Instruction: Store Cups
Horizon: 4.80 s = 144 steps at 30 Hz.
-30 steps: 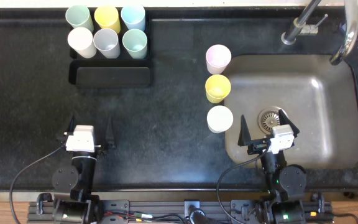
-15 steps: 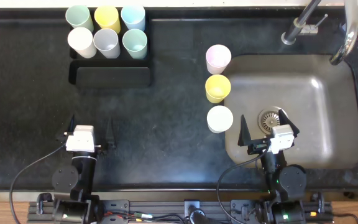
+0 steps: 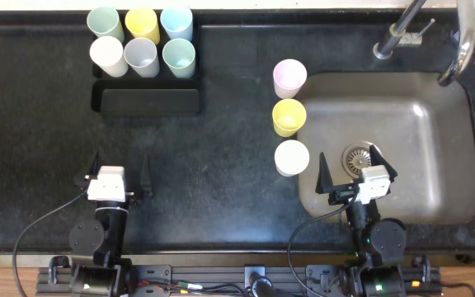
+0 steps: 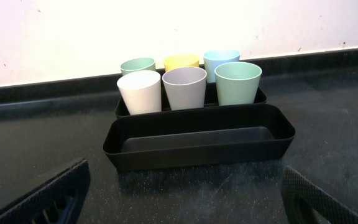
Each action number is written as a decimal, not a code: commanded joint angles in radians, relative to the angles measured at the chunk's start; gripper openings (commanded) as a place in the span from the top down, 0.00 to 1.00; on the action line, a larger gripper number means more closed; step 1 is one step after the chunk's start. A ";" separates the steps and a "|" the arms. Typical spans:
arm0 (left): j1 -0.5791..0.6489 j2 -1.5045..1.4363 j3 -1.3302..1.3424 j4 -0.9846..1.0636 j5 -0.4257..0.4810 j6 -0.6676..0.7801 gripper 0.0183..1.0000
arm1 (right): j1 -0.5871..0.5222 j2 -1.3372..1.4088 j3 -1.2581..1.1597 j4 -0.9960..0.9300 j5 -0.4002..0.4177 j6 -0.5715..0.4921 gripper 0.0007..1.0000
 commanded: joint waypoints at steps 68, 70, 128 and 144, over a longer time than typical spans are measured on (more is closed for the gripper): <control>-0.547 2.024 2.237 -1.064 -0.225 -0.731 0.00 | -0.007 -0.013 -0.013 0.005 -0.006 0.007 0.00; -0.555 2.116 2.318 -1.097 -0.193 -0.743 0.00 | -0.007 -0.013 -0.013 0.005 -0.006 0.007 0.00; -0.140 1.612 2.123 -1.101 -0.374 -0.513 0.98 | -0.007 -0.013 -0.013 0.005 -0.006 0.007 0.00; 0.252 1.662 1.537 -0.841 -0.003 -0.299 0.98 | -0.007 -0.013 -0.013 0.005 -0.006 0.007 0.00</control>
